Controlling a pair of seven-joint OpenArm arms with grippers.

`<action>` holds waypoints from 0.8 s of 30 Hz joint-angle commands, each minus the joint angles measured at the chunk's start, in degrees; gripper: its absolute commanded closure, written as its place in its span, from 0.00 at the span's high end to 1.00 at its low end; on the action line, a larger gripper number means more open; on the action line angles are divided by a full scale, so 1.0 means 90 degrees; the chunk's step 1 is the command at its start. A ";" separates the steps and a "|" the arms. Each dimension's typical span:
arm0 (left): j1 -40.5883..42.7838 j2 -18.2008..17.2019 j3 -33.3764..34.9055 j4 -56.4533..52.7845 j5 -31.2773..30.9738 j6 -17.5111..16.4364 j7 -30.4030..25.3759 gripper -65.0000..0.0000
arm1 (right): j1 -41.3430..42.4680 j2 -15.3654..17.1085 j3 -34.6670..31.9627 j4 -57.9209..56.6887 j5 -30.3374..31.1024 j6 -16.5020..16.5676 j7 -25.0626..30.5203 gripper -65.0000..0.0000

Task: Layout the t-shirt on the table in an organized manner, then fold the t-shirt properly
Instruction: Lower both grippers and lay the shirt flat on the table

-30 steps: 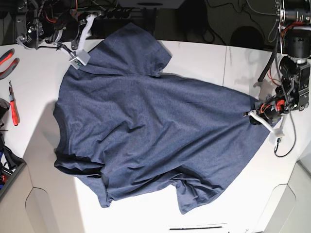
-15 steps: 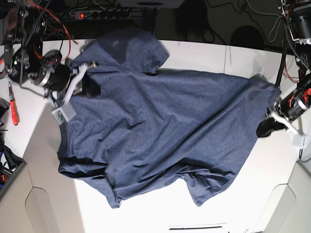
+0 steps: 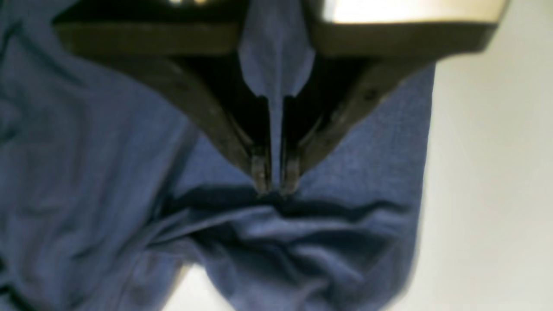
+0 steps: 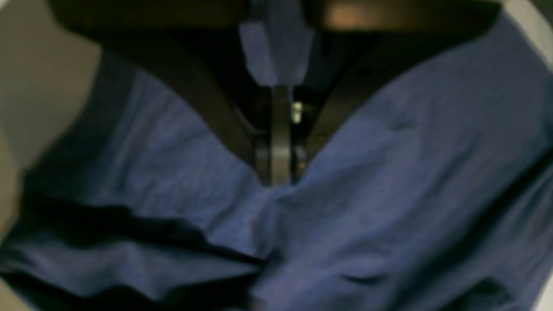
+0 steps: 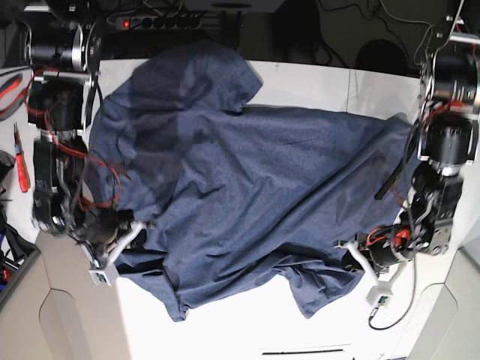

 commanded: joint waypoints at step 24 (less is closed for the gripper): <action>-0.0891 0.0321 0.0291 -0.2885 0.1163 0.0765 -0.0886 0.00 | 0.1916 -0.0109 0.0000 -0.3162 -0.2018 -0.1287 0.1253 0.00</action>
